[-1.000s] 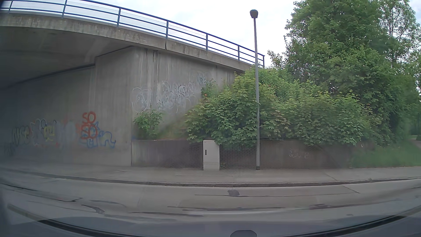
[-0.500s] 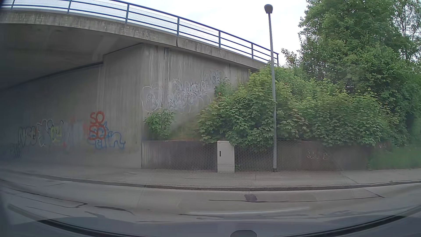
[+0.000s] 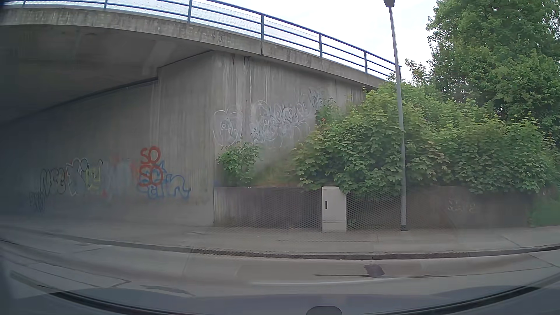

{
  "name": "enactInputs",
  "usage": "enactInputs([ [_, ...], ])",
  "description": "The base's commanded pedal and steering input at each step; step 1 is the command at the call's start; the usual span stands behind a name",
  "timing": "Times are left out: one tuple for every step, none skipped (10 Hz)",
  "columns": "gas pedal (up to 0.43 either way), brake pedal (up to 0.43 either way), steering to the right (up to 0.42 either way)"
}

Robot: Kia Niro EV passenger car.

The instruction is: Follow the waypoints while adhering to traffic rules and regulations

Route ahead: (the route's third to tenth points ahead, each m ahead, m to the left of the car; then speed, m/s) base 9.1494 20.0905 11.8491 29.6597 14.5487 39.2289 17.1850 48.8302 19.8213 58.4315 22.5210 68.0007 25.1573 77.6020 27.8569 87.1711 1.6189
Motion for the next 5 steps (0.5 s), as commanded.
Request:
enactInputs([
  [0.118,0.0,-0.564],
  [0.118,0.0,-0.578],
  [0.118,0.0,-0.582],
  [0.11,0.0,-0.574],
  [0.11,0.0,-0.559],
])
